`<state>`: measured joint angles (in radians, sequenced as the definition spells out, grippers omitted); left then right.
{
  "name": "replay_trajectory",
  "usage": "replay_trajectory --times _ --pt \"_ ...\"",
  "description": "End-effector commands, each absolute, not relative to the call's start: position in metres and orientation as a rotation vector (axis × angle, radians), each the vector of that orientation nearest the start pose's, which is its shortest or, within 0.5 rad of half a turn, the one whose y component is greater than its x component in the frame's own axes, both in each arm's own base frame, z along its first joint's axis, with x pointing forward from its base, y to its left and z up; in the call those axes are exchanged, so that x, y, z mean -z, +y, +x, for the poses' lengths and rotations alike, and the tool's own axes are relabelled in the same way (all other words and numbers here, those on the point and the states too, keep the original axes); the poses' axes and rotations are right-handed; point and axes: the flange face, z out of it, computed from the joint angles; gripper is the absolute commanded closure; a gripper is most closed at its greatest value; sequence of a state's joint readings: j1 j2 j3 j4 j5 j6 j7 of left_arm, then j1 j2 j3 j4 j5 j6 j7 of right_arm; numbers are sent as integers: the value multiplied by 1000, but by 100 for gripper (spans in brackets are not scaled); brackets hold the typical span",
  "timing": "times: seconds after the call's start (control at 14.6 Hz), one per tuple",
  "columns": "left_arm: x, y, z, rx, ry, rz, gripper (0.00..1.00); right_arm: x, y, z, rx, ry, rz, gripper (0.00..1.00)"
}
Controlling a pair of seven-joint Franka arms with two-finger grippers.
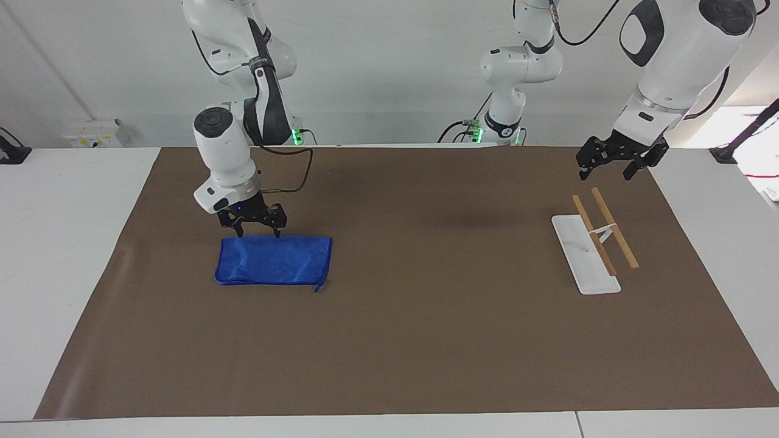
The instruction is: Right arm passes towel to left arm to hang
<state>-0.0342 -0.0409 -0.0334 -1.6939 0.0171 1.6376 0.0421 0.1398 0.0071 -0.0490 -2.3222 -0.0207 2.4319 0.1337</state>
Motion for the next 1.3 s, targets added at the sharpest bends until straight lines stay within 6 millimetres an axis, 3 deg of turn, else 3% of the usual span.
replay_trajectory --times 0.0,0.68,0.75,0.82,0.89,1.23 --pt "-597 -33 537 -14 183 -3097 0 -328 20 514 201 -2 -3144 0" --pt "-597 -33 537 -14 183 -3097 0 -276 32 520 182 -36 -3145 0" --pt "-596 -33 536 -16 183 -3097 0 -274 32 519 175 -52 -3146 17" --pt "-597 -33 537 -14 183 -3097 0 -273 32 518 163 -105 -3147 75" --pt "-597 -33 537 -14 183 -3097 0 -273 32 518 160 -115 -3147 100" --pt "-597 -33 537 -14 183 -3097 0 -287 33 527 86 -107 -3152 100"
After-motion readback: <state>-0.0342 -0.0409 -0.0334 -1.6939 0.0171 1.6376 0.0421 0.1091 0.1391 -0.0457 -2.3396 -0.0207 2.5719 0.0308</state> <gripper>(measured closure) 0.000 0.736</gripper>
